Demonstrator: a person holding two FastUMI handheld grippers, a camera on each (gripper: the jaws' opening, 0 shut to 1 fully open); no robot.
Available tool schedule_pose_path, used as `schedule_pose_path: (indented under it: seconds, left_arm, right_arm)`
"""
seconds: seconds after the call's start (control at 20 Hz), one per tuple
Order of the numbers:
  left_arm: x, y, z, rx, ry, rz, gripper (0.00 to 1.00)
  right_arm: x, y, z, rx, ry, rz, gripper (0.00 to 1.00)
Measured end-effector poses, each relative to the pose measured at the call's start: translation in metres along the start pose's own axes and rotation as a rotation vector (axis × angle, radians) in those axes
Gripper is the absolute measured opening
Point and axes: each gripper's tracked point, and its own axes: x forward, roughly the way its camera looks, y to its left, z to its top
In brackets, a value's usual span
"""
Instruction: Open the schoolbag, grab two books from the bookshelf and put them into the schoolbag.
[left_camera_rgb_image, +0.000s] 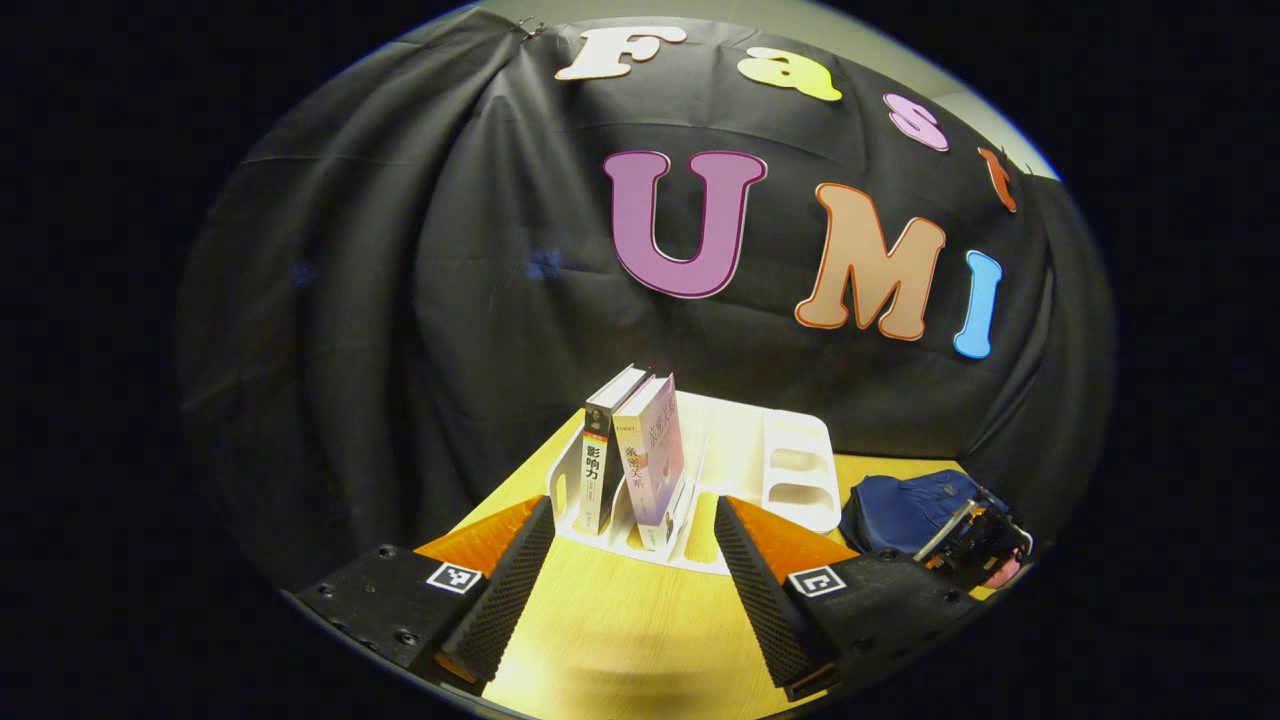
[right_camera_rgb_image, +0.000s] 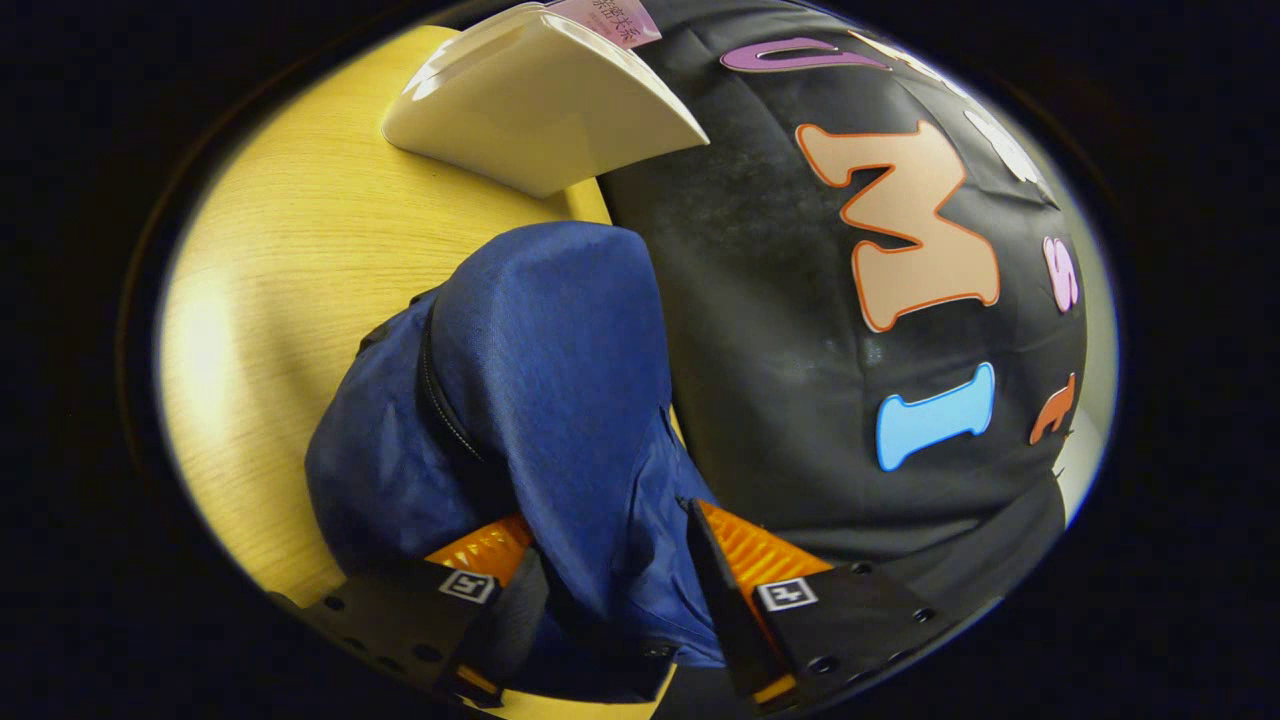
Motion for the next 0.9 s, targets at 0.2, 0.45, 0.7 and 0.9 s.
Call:
schedule_pose_path:
  seconds: [0.2,0.45,0.7,0.9]
  left_arm:
    - [-0.001,-0.002,-0.001,0.0,0.008,0.002,0.95]
    - [0.002,-0.003,-0.007,0.008,0.019,-0.006,0.95]
    - [0.01,-0.011,-0.005,0.014,0.024,-0.023,0.95]
    - [0.019,-0.022,0.003,0.024,0.018,-0.046,0.95]
  right_arm:
    - [0.006,0.003,0.002,-0.002,0.009,0.0,0.19]
    - [-0.002,-0.013,0.004,0.047,-0.007,-0.018,0.05]
    - [-0.005,-0.033,0.005,0.11,-0.014,-0.033,0.05]
    - [-0.004,-0.041,0.004,0.167,-0.006,-0.003,0.03]
